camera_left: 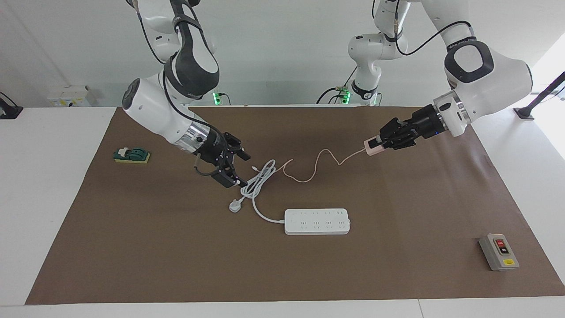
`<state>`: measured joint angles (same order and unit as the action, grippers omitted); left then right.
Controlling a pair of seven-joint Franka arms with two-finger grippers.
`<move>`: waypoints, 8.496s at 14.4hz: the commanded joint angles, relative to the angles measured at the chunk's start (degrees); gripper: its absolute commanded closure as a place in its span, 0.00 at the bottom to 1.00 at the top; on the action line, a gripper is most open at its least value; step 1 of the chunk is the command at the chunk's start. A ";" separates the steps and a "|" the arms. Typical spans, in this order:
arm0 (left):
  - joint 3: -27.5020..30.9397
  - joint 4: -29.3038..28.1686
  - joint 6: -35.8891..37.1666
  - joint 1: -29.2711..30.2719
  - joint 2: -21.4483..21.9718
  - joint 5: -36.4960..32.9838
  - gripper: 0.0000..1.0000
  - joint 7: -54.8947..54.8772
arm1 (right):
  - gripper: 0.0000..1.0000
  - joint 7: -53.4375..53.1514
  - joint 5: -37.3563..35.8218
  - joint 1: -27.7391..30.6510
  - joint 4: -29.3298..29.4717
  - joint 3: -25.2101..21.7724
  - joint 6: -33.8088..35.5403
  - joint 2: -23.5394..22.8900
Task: Plug charger into power strip
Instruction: 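Pull the charger back with the left gripper while the right gripper withdraws, then carry the pink charger with the left gripper to the strip's end socket, then push the charger prongs into the power strip socket with the left gripper, then open the left gripper and draw it back from the plugged charger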
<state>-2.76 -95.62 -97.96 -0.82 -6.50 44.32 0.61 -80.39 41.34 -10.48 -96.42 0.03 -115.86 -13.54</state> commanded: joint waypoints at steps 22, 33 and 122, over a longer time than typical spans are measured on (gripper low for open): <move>-1.10 14.32 1.40 -2.69 -2.55 -34.57 1.00 21.53 | 0.00 66.64 -29.98 10.30 -1.23 0.67 20.32 9.93; -1.02 16.94 -6.71 -11.82 -13.35 -43.78 1.00 78.86 | 0.00 82.59 -41.51 11.18 -0.79 0.67 25.85 17.76; -1.19 10.45 -12.53 -15.62 -18.91 -49.51 0.00 106.71 | 0.00 85.49 -40.11 13.46 1.14 0.85 30.43 19.96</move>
<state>-3.53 -82.21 -111.95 -17.10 -29.32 -4.19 107.86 3.94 0.12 1.84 -95.13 0.33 -86.47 5.66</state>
